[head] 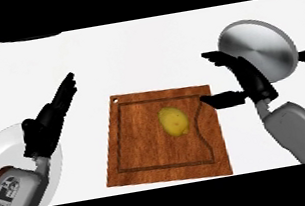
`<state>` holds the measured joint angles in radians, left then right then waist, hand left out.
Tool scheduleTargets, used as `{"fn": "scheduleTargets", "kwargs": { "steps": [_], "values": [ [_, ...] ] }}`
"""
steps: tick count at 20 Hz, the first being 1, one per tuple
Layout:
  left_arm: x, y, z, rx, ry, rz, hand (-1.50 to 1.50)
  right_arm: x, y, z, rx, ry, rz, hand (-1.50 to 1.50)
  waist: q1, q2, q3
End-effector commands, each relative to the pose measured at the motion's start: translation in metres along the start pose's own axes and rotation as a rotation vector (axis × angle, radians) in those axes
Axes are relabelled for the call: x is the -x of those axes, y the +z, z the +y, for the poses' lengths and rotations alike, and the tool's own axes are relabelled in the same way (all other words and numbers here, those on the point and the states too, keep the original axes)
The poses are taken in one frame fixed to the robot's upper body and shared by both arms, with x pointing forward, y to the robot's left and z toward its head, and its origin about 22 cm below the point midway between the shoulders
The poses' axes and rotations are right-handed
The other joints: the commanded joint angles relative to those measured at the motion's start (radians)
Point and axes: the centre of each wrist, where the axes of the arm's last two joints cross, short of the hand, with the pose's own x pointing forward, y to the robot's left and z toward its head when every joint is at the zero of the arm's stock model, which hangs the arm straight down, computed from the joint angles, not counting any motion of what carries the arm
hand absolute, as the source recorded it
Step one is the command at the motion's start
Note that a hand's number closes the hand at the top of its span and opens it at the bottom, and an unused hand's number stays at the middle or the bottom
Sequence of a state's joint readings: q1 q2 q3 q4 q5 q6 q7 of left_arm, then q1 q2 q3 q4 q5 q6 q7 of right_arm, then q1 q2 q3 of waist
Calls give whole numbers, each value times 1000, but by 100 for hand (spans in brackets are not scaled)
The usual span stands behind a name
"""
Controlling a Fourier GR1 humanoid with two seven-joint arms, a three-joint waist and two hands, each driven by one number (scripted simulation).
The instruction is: Pick the lemon from the cutting board and place it in the pan
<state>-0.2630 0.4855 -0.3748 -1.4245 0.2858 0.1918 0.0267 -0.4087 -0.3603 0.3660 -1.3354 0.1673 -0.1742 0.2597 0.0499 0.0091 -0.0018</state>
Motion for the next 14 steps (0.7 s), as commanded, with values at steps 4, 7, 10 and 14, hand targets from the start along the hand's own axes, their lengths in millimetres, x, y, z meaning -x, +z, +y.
{"fn": "scheduleTargets", "kwargs": {
  "steps": [4,7,10,14],
  "values": [
    [-12,14,0,8,-8,28,0,-13,-4,56,-182,138,68,-150,-38,-12,2],
    [-12,9,2,19,-2,37,0,-41,-33,31,-225,342,151,-150,-27,-11,1],
    [-13,7,-9,14,-8,21,0,-87,-44,38,-275,452,169,-150,-29,-11,0],
    [-30,4,5,16,-10,18,0,-106,-49,45,-483,639,265,-150,-22,-12,0]
  ]
}}
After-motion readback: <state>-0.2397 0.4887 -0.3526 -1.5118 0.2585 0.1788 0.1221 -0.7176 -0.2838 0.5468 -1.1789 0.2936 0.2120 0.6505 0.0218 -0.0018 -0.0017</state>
